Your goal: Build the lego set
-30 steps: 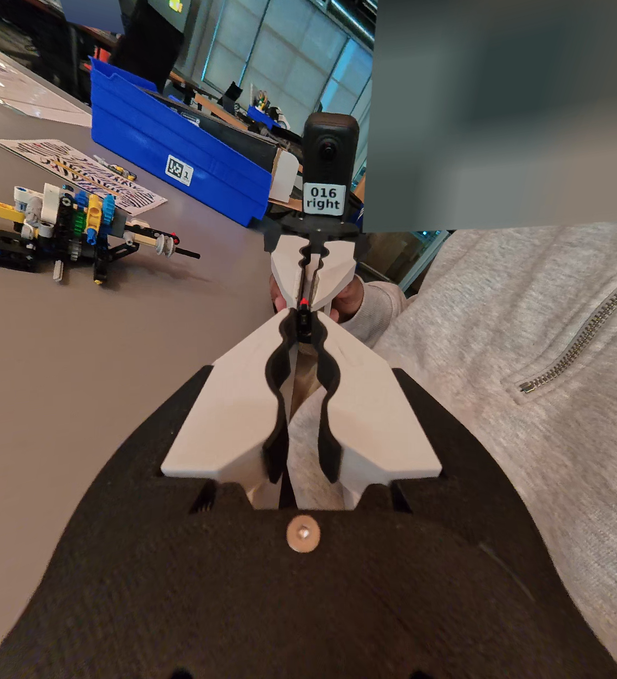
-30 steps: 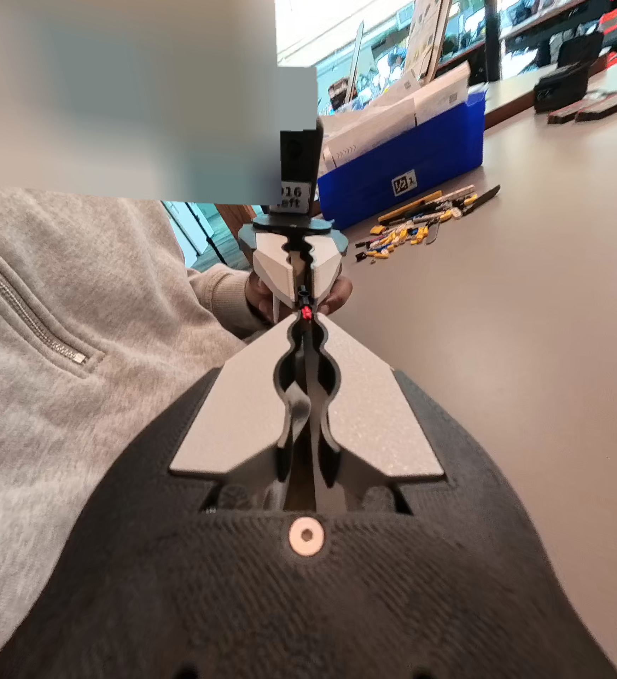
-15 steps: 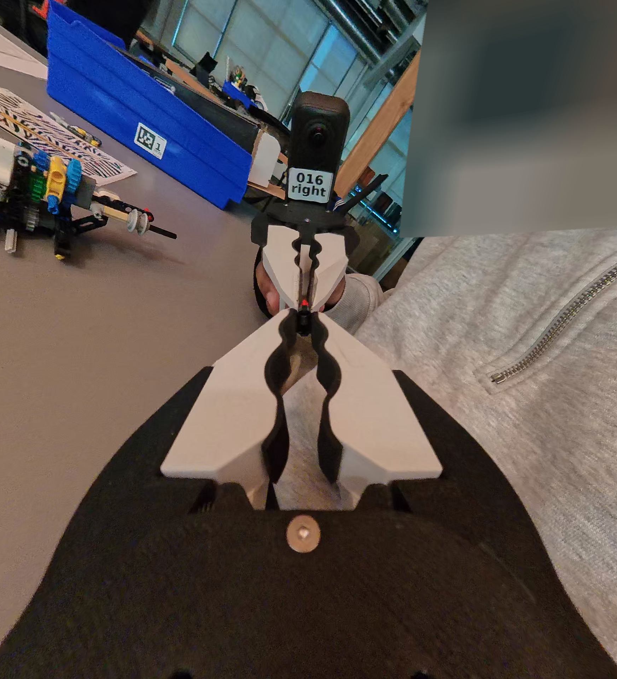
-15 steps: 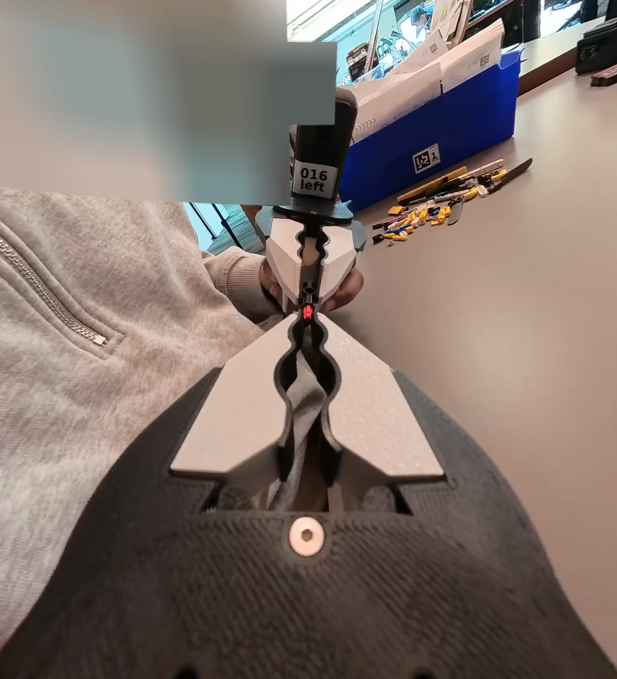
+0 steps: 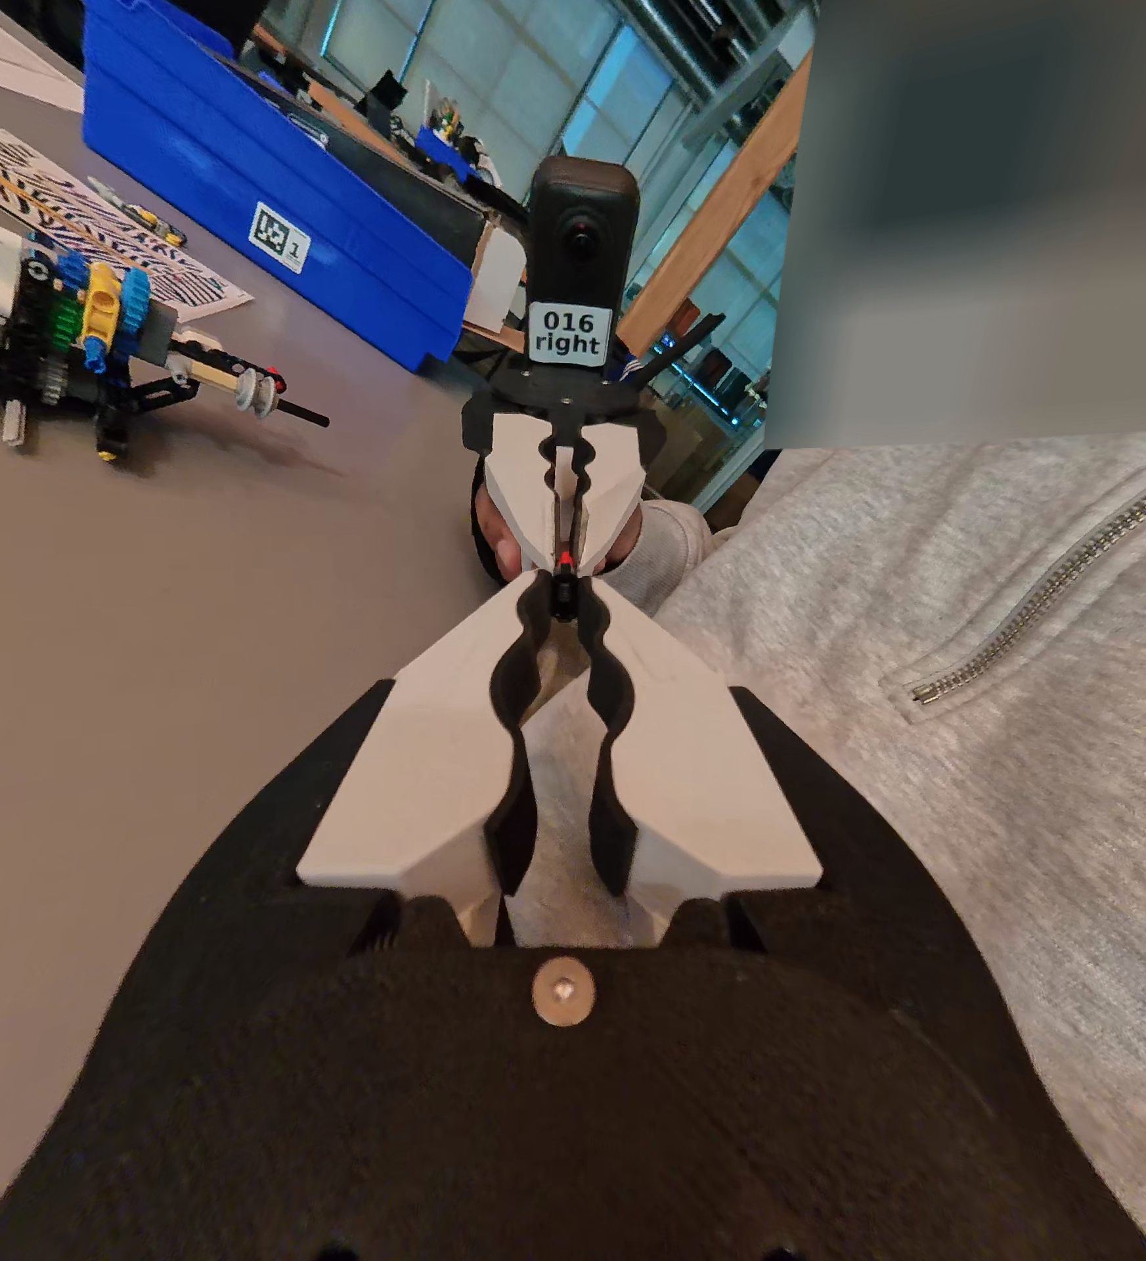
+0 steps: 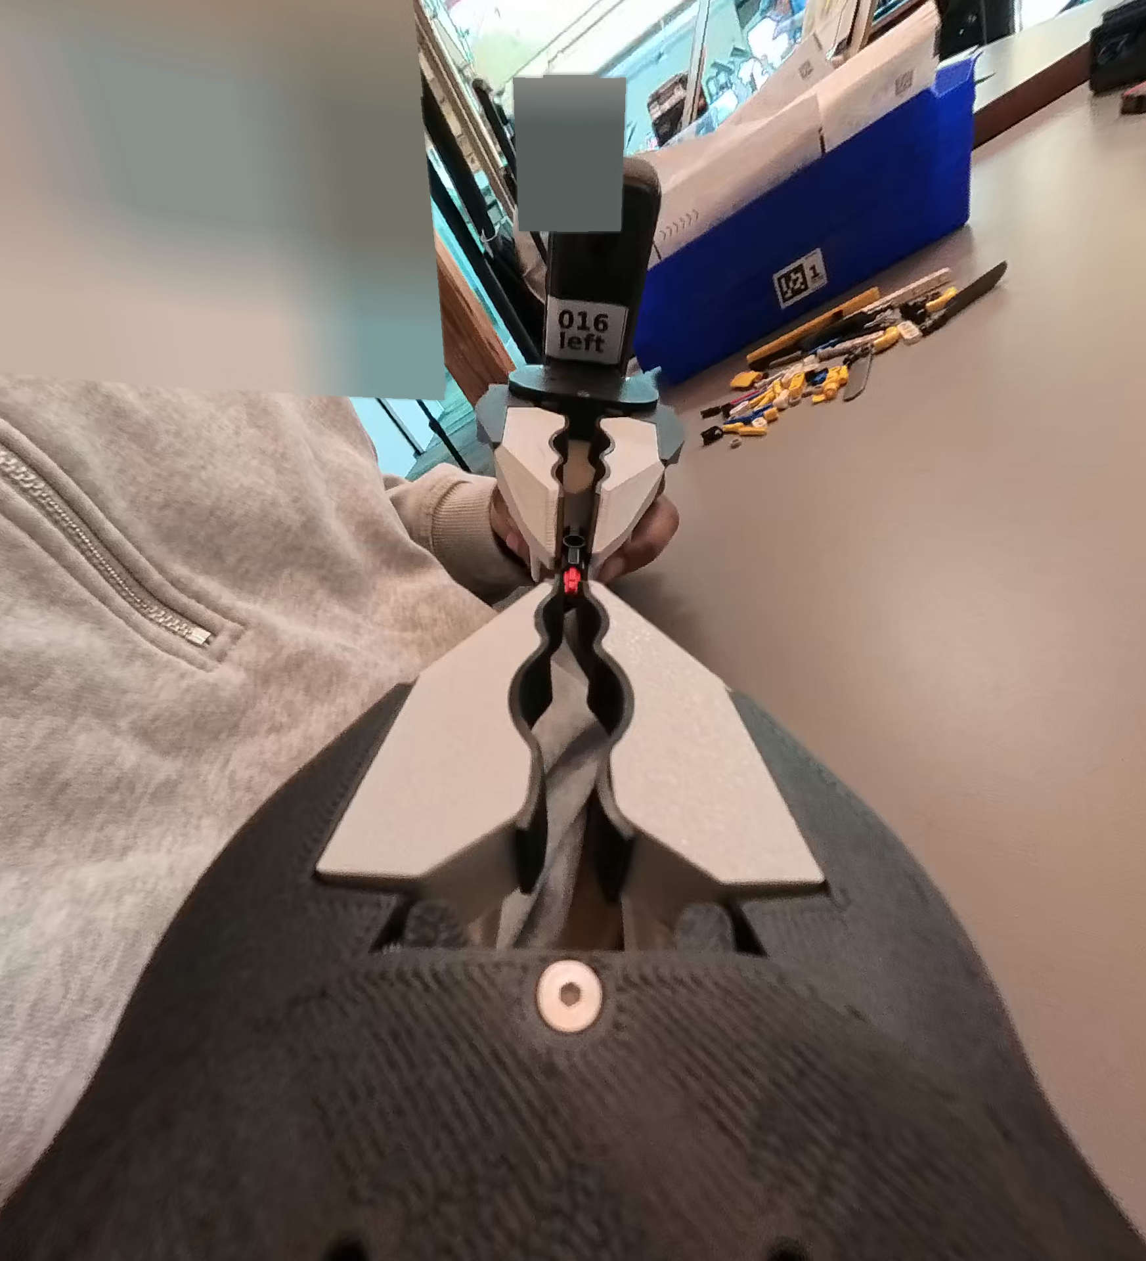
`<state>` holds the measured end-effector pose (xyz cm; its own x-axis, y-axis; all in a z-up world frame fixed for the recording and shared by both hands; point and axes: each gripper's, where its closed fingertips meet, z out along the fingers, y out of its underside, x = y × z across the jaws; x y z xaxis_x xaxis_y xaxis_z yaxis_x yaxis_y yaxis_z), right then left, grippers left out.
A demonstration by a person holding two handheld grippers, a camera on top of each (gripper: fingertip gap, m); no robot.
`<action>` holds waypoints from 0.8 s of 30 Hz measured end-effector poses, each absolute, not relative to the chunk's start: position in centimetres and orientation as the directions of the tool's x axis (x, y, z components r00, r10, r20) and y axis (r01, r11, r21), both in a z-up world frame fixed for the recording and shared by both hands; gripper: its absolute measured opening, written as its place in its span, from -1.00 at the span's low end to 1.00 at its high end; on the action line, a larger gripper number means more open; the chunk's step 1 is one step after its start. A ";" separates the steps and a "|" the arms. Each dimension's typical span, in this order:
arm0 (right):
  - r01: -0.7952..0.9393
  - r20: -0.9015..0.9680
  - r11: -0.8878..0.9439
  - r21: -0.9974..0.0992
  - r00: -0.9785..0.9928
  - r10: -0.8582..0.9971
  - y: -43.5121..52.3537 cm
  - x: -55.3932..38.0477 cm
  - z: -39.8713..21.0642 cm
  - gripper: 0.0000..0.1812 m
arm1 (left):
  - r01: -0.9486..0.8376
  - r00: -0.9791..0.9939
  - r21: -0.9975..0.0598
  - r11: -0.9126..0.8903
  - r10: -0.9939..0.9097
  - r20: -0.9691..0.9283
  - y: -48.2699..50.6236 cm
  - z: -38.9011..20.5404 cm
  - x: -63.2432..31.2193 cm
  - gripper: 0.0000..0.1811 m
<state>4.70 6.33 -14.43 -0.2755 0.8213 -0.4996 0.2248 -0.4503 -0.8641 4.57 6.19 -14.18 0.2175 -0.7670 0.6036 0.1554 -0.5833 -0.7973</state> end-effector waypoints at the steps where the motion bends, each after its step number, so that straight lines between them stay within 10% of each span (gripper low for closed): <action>1: 0.227 -0.498 -0.448 -0.865 -0.273 0.823 6.3 4.7 -14.5 -0.98 | 0.148 0.218 -0.797 -0.585 -0.767 0.603 6.2 -14.3 4.6 -0.94; 24: 0.235 -0.527 -0.475 -0.848 -0.277 0.804 6.3 4.6 -14.6 -0.98 | 0.150 0.214 -0.797 -0.586 -0.768 0.604 6.2 -14.4 4.6 -0.94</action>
